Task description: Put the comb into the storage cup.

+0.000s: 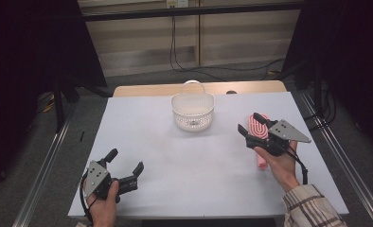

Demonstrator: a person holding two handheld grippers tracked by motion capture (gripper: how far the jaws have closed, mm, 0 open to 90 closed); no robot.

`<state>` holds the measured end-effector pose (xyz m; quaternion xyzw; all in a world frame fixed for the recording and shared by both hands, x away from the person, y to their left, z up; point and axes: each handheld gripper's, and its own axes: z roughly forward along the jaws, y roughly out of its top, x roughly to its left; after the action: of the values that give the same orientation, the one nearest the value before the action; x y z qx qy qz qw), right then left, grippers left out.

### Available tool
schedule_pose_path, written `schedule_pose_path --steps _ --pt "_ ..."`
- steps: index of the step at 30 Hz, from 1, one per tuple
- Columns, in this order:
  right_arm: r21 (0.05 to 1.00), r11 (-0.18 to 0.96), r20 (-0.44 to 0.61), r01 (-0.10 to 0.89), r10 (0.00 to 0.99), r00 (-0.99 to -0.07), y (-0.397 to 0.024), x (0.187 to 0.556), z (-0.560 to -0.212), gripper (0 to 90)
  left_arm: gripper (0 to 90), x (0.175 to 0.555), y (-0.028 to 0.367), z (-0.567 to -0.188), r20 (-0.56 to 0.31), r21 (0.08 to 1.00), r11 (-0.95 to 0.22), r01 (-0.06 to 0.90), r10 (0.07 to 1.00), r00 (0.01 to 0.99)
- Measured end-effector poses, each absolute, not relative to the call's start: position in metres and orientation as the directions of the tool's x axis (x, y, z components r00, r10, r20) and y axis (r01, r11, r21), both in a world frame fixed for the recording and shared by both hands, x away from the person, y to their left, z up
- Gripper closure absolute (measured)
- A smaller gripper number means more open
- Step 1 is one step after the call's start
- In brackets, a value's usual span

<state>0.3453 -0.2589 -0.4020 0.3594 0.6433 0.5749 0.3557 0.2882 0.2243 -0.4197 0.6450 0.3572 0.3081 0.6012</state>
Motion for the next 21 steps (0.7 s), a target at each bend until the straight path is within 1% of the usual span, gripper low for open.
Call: schedule_pose_path --steps 4,5,6,7,8,9,10,11,12,13,14,17,18,19,21 --pt "0.996 0.062 -0.025 0.057 0.866 -0.500 -0.2616 0.3453 -0.4009 44.3 1.0 0.2882 0.2237 -0.4195 -0.023 0.996 -0.032 0.088 0.831 0.556" --pt "0.996 0.059 -0.020 0.060 0.862 -0.507 -0.2627 0.3453 -0.4004 46.5 1.0 0.2880 0.2233 -0.4195 -0.024 0.996 -0.030 0.088 0.830 0.558" --pt "0.996 0.059 -0.020 0.060 0.862 -0.507 -0.2627 0.3453 -0.4004 46.5 1.0 0.2880 0.2233 -0.4195 -0.024 0.996 -0.030 0.088 0.830 0.558" --pt "0.996 0.058 -0.018 0.062 0.861 -0.508 -0.2632 0.3457 -0.4002 51.4 1.0 0.2880 0.2235 -0.4196 -0.023 0.996 -0.031 0.087 0.831 0.556" --pt "0.996 0.058 -0.018 0.062 0.861 -0.508 -0.2632 0.3457 -0.4002 51.4 1.0 0.2881 0.2237 -0.4196 -0.023 0.996 -0.030 0.087 0.831 0.556" --pt "0.996 0.048 -0.005 0.069 0.856 -0.516 -0.2638 0.3463 -0.4006 57.4 1.0 0.2881 0.2238 -0.4196 -0.030 0.996 -0.025 0.090 0.830 0.558" --pt "0.996 0.048 -0.005 0.069 0.856 -0.516 -0.2638 0.3463 -0.4006 57.4 1.0 0.2881 0.2239 -0.4197 -0.030 0.996 -0.024 0.090 0.830 0.558" --pt "0.996 0.037 0.011 0.081 0.854 -0.520 -0.2643 0.3470 -0.4013 60.3 1.0 0.2884 0.2246 -0.4196 -0.028 0.995 -0.030 0.094 0.829 0.558" --pt "0.996 0.037 0.011 0.081 0.854 -0.520 -0.2643 0.3470 -0.4013 60.3 1.0 0.2890 0.2245 -0.4200 -0.032 0.995 -0.029 0.100 0.828 0.560" --pt "0.996 0.019 0.028 0.086 0.855 -0.517 -0.2655 0.3487 -0.4024 63.5 1.0 0.2891 0.2241 -0.4204 -0.036 0.994 -0.028 0.105 0.828 0.559" --pt "0.996 0.019 0.028 0.086 0.855 -0.517 -0.2655 0.3487 -0.4024 63.5 1.0 0.2891 0.2241 -0.4205 -0.037 0.994 -0.026 0.104 0.828 0.559" --pt "0.996 0.023 0.026 0.088 0.855 -0.518 -0.2664 0.3491 -0.4022 68.2 1.0 0.2889 0.2243 -0.4202 -0.034 0.994 -0.028 0.102 0.828 0.560" --pt "0.996 0.028 0.022 0.089 0.854 -0.520 -0.2673 0.3492 -0.4019 71.6 1.0 0.2890 0.2243 -0.4203 -0.034 0.994 -0.028 0.101 0.828 0.559" --pt "0.996 0.028 0.022 0.089 0.854 -0.520 -0.2673 0.3492 -0.4019 71.6 1.0 0.2890 0.2242 -0.4203 -0.035 0.994 -0.027 0.103 0.828 0.560" --pt "0.995 0.036 0.018 0.092 0.850 -0.527 -0.2680 0.3498 -0.4018 75.8 1.0 0.2891 0.2241 -0.4203 -0.033 0.994 -0.030 0.101 0.827 0.562"
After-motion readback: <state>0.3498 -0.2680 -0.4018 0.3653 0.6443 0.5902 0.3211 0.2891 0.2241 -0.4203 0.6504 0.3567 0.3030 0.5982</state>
